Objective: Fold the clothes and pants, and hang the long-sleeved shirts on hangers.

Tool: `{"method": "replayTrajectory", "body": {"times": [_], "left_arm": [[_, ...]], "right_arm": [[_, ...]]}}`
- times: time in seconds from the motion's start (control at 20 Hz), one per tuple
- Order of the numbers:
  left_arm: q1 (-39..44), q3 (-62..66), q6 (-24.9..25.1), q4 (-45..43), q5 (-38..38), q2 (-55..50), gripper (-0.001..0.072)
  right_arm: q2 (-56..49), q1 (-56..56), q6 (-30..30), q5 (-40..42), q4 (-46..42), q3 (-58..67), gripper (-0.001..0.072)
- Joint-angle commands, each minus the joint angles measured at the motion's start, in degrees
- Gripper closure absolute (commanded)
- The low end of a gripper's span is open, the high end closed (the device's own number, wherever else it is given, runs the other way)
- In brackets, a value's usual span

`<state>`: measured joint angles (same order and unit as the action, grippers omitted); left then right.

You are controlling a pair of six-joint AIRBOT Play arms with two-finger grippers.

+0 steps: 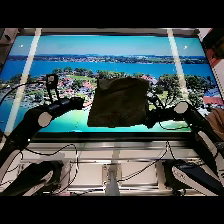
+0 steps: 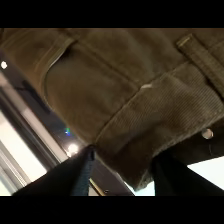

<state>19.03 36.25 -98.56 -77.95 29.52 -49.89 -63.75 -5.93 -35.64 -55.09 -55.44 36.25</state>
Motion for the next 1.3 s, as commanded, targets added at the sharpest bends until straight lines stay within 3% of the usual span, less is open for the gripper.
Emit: {"method": "replayTrajectory", "body": {"times": [0.0, 0.15, 0.35, 0.45, 0.65, 0.8, 1.1, 1.25], "left_arm": [[-0.07, 0.0, 0.0, 0.0, 0.39, -0.02, 0.0197], [-0.07, 0.0, 0.0, -0.02, 0.39, -0.02, 0.0197], [-0.09, 0.0, 0.02, -0.04, 0.15, -0.02, 0.0197], [-0.09, 0.0, 0.02, -0.02, 0.17, -0.02, 0.0197], [-0.09, 0.0, 0.0, 0.0, 0.63, -0.02, 0.0197], [-0.07, -0.11, 0.0, 0.02, 2.08, -0.04, 0.0197], [2.6, -0.11, 0.02, 5.29, 6.34, -4.92, 0.0197], [6.88, -0.11, 1.18, 10.01, 7.3, -10.36, 0.0195]], "right_arm": [[-3.06, -1.01, -5.07, -0.35, 0.61, 0.0, 0.0365], [-3.69, -1.01, -5.44, -5.7, 5.46, 0.33, 0.0669], [-1.51, -0.96, -5.6, -12.74, 10.97, 6.58, 0.0669], [0.61, -0.94, -5.99, -10.67, 13.57, 10.29, 0.0669], [0.92, 1.27, -18.58, 9.27, 12.83, 11.21, 0.067], [-2.64, 3.37, -27.98, 18.86, 11.5, 10.03, 0.067], [-15.56, 3.39, -42.16, 16.31, 4.57, 9.99, 0.067], [-17.18, 3.39, -42.99, 15.08, 2.97, 10.01, 0.0669]]}}
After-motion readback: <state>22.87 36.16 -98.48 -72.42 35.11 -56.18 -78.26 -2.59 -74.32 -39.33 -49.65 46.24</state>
